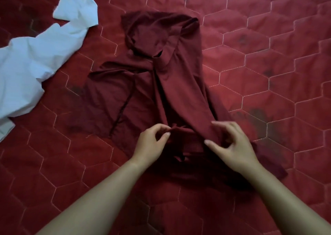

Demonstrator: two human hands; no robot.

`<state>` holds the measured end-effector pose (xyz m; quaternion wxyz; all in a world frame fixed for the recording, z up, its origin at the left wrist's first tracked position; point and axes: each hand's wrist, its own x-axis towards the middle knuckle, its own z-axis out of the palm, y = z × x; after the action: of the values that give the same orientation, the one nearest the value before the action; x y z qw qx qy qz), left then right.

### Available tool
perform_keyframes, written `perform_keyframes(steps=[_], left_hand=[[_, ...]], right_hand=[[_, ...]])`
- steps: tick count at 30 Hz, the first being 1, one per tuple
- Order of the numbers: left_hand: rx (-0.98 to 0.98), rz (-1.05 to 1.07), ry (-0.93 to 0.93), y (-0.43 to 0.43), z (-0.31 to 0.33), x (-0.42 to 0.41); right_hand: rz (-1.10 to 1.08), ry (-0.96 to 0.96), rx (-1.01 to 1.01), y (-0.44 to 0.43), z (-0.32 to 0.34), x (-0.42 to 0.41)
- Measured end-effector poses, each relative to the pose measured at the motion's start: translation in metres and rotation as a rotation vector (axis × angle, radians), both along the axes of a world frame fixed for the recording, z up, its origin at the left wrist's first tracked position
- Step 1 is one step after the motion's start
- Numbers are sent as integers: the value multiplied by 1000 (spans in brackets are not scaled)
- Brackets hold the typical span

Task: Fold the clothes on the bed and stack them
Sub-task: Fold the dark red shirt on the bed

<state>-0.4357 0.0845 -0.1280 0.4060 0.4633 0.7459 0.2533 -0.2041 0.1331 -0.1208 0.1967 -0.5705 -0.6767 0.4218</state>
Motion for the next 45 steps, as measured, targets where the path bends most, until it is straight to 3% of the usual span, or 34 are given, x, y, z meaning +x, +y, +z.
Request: perform_keyframes(steps=[3,7,13,19,23,29,35,38,45], left_hand=[[21,22,47,9,6,-6],[31,37,96,14,5,-10],[23,108,268,38,-18,-16],[-85,158,141,47,-30,-11],[-116,32,61,6,-26,16],[-96,-75,95,-21,-19,26],[54,92,133,54,-3,-11],[72,26,131,80,6,-21],[181,-289,166,94,20,28]], right_hand=[[-76,36,51,39,-1,-41],[-80,-77,-48,66,-19,-80],[-142,-88,-14,39,-40,-55],[-170,-130,-44,-22,-39,11],[-197,-162,-27,-39,-20,35],[-204,-28,110,33,4,-28],[-294,-57,-90,76,-11,-98],[-353,21,-111,63,-16,-64],[-412,-190,-172,-4,-6,103]])
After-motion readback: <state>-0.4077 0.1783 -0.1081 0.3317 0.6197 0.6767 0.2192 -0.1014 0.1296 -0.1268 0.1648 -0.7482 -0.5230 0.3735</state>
